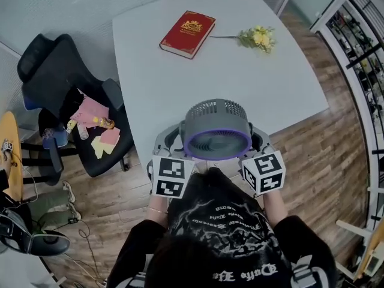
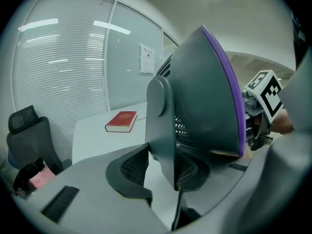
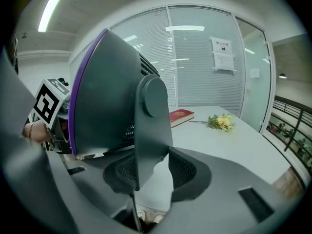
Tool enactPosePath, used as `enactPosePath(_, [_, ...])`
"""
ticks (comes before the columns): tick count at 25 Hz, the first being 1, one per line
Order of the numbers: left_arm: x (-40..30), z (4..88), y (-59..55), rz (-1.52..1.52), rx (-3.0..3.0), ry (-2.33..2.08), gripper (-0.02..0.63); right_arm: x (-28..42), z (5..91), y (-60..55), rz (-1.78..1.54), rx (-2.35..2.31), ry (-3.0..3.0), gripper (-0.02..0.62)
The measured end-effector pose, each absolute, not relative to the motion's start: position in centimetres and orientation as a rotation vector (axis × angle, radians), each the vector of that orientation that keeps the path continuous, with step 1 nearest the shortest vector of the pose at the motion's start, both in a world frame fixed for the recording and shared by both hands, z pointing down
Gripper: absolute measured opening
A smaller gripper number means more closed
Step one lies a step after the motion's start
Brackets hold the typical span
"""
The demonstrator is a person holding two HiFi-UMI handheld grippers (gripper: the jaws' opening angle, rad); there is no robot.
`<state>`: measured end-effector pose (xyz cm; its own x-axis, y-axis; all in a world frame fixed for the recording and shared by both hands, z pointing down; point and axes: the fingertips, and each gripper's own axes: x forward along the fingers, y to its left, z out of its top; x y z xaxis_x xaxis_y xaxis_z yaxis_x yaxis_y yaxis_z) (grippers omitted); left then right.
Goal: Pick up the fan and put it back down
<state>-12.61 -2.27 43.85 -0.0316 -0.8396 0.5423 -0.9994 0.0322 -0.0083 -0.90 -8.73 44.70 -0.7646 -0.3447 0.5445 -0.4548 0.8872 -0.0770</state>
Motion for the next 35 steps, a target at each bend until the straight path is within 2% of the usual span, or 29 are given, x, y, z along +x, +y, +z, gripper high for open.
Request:
enactPosePath(6, [-10.4,43.0,-5.8,0.646,1.977,-1.872,0.120,1.9,44.2,-10.9,0.276,0.728,-2.491,0.141])
enactPosePath(19, [-4.4,41.4,-15.0,0.633,2.141,-1.758,0.120,8.5,42.8,-18.4,0.353,0.935,-2.497,0.133])
enactPosePath(35, [0.5,44.7,-27.9,0.624,2.195,-1.648,0.126,13.7,45.4,-30.9,0.385,1.025,-2.453,0.130])
